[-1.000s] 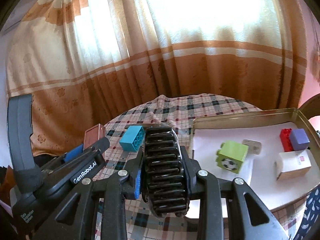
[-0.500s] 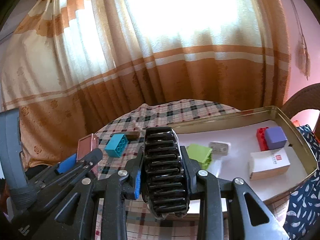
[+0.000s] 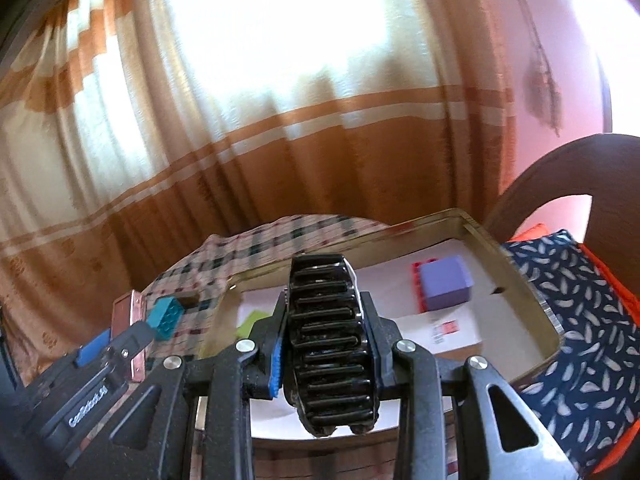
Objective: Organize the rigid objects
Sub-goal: 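Carry the copper plate over the tray with the left gripper while the right carries the black object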
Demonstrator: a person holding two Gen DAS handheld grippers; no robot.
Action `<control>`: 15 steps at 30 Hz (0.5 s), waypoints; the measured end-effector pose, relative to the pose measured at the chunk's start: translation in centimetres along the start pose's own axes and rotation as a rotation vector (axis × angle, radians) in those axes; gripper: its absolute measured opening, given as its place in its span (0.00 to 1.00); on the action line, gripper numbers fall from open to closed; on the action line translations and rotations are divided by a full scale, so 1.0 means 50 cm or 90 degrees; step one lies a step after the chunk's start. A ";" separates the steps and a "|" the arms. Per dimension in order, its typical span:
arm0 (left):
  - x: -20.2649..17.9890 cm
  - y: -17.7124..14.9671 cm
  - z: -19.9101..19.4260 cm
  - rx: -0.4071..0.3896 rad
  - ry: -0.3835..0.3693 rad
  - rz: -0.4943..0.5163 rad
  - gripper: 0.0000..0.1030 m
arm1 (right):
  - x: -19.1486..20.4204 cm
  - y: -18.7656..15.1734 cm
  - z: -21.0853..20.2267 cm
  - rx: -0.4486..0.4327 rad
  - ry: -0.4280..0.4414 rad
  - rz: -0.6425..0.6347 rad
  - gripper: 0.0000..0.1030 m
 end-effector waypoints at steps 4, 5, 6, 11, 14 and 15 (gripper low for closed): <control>-0.040 0.003 0.019 0.011 -0.025 0.015 0.45 | -0.051 0.021 0.004 -0.008 -0.024 0.023 0.33; -0.049 0.002 0.021 0.012 -0.028 0.020 0.45 | -0.065 0.025 0.006 -0.009 -0.030 0.030 0.33; -0.062 0.004 0.025 0.013 -0.032 0.028 0.45 | -0.076 0.027 0.006 -0.010 -0.036 0.035 0.33; -0.120 0.013 0.047 0.018 -0.055 0.059 0.45 | -0.129 0.049 0.010 -0.024 -0.066 0.047 0.33; -0.155 0.018 0.063 0.023 -0.073 0.072 0.45 | -0.148 0.063 0.014 -0.031 -0.074 0.049 0.33; -0.163 0.018 0.068 0.024 -0.077 0.075 0.45 | -0.153 0.068 0.014 -0.033 -0.076 0.048 0.33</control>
Point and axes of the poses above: each gripper's, at about its wrist camera, not at the fingertips, and z roughly the way its jaws point, x to its left, y to its top, the point moved 8 cm from there along z, roughly the way its jaws point, and after that the axes turned 9 degrees about -y, right-handed, at the moved point
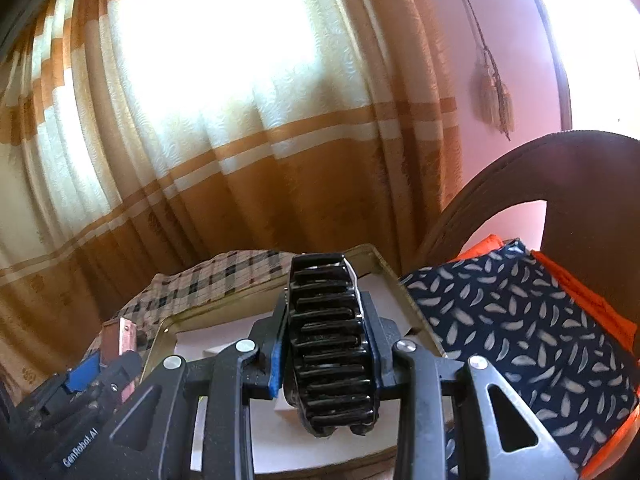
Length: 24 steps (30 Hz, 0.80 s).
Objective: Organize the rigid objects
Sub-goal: 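Carry the copper plate over the tray with the left gripper while the right carries the black object, then open the left gripper to drop the copper plate while the right drops the black object in the tray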
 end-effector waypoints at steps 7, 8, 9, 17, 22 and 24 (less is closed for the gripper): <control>-0.062 0.000 0.060 0.033 -0.021 0.022 0.45 | -0.016 0.021 0.043 0.002 -0.031 -0.027 0.33; -0.071 -0.001 0.069 0.037 -0.019 0.031 0.45 | -0.017 0.020 0.053 0.007 -0.033 -0.030 0.33; -0.077 -0.002 0.075 0.041 -0.018 0.036 0.45 | -0.018 0.020 0.058 0.010 -0.034 -0.031 0.33; -0.089 -0.019 0.127 0.078 -0.024 0.026 0.45 | -0.008 0.016 0.112 0.043 -0.053 -0.072 0.33; -0.085 -0.032 0.152 0.098 -0.019 0.024 0.45 | -0.001 0.000 0.154 0.092 -0.063 -0.093 0.33; -0.085 -0.032 0.155 0.096 -0.013 0.032 0.45 | 0.003 -0.005 0.164 0.101 -0.068 -0.102 0.33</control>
Point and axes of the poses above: each gripper's, at about its wrist camera, not at the fingertips, and z roughly the way its jaws point, x to its left, y to its top, the point moved 8 cm from there along z, roughly the way its jaws point, and after that the axes turned 9 degrees about -y, right-handed, at the moved point
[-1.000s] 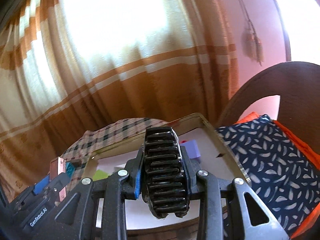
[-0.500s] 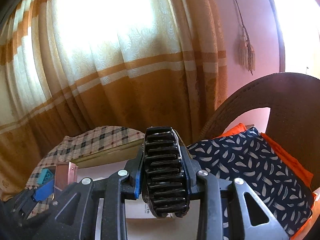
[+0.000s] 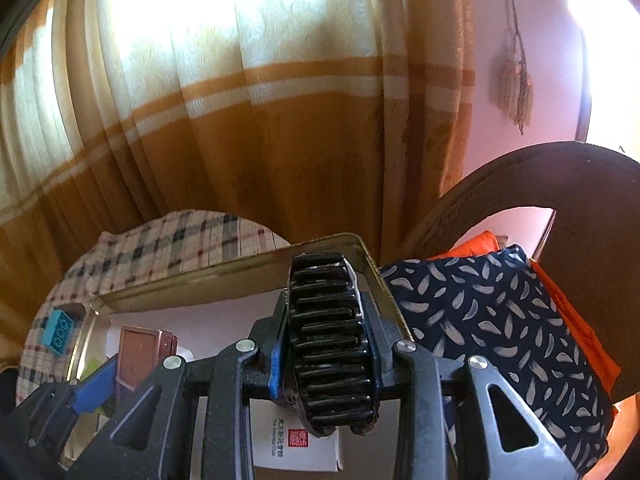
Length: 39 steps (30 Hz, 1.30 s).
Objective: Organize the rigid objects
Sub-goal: 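Open the left gripper to drop the copper plate while the right drops the black object in the tray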
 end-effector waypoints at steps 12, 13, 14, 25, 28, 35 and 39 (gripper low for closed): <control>0.018 0.021 -0.024 -0.025 0.045 -0.007 1.00 | 0.028 0.020 0.000 0.022 0.104 0.060 0.78; 0.020 0.023 -0.028 -0.025 0.051 -0.004 1.00 | 0.024 0.021 -0.009 0.008 0.110 0.073 0.78; 0.023 0.024 -0.031 -0.022 0.060 -0.004 1.00 | 0.020 0.021 -0.019 -0.003 0.114 0.083 0.78; 0.104 -0.007 -0.095 -0.039 0.123 -0.040 1.00 | 0.012 -0.008 -0.096 -0.051 0.124 0.149 0.79; 0.135 -0.020 -0.119 -0.053 0.157 -0.037 1.00 | 0.024 -0.023 -0.115 -0.065 0.128 0.158 0.79; 0.223 -0.056 -0.165 -0.077 0.225 -0.061 1.00 | 0.063 -0.070 -0.157 -0.102 0.104 0.177 0.79; 0.271 -0.074 -0.190 -0.094 0.260 -0.073 1.00 | 0.081 -0.083 -0.190 -0.152 0.078 0.167 0.79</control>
Point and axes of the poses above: each gripper's, at about its wrist camera, not at the fingertips, and z roughly the way its jaws point, x to its left, y to its top, the point moved 8 cm from there along z, roughly the way its jaws point, and after that the axes turned 9 degrees about -y, right-handed, at the moved point
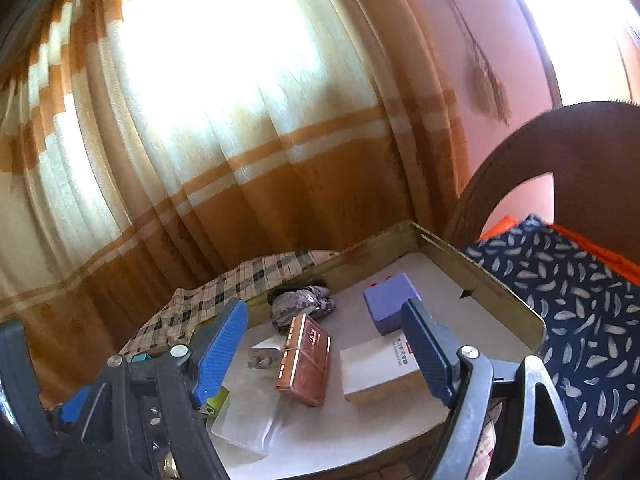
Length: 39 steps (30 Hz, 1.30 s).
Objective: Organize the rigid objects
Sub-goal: 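Open the left gripper to drop the copper plate while the right drops the black object in the tray, then move both open grippers back toward the blue brick on the table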
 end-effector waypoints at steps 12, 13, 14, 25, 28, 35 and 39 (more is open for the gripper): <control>0.079 -0.022 -0.001 -0.015 0.038 -0.025 1.00 | 0.040 -0.023 -0.039 -0.077 -0.032 -0.047 0.79; 0.082 -0.023 0.000 -0.015 0.040 -0.025 1.00 | 0.044 -0.026 -0.038 -0.077 -0.032 -0.052 0.79; 0.084 -0.023 0.002 -0.014 0.041 -0.025 1.00 | 0.047 -0.029 -0.039 -0.077 -0.033 -0.056 0.79; 0.116 -0.030 0.005 -0.018 0.051 -0.031 1.00 | 0.081 -0.050 -0.040 -0.078 -0.020 -0.078 0.79; 0.126 -0.029 0.007 -0.020 0.053 -0.035 1.00 | 0.092 -0.054 -0.042 -0.076 -0.016 -0.079 0.79; 0.156 -0.030 0.013 -0.015 0.052 -0.053 1.00 | 0.131 -0.067 -0.048 -0.073 0.001 -0.092 0.79; 0.178 -0.033 0.016 -0.011 0.054 -0.068 1.00 | 0.155 -0.077 -0.048 -0.068 0.011 -0.104 0.79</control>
Point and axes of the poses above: each gripper's, at about its wrist camera, not at the fingertips, and z roughly the way its jaws point, x to its left, y to its top, the point moved 8 cm from there along z, roughly the way its jaws point, and after that the axes turned 9 degrees about -y, right-handed, at the moved point
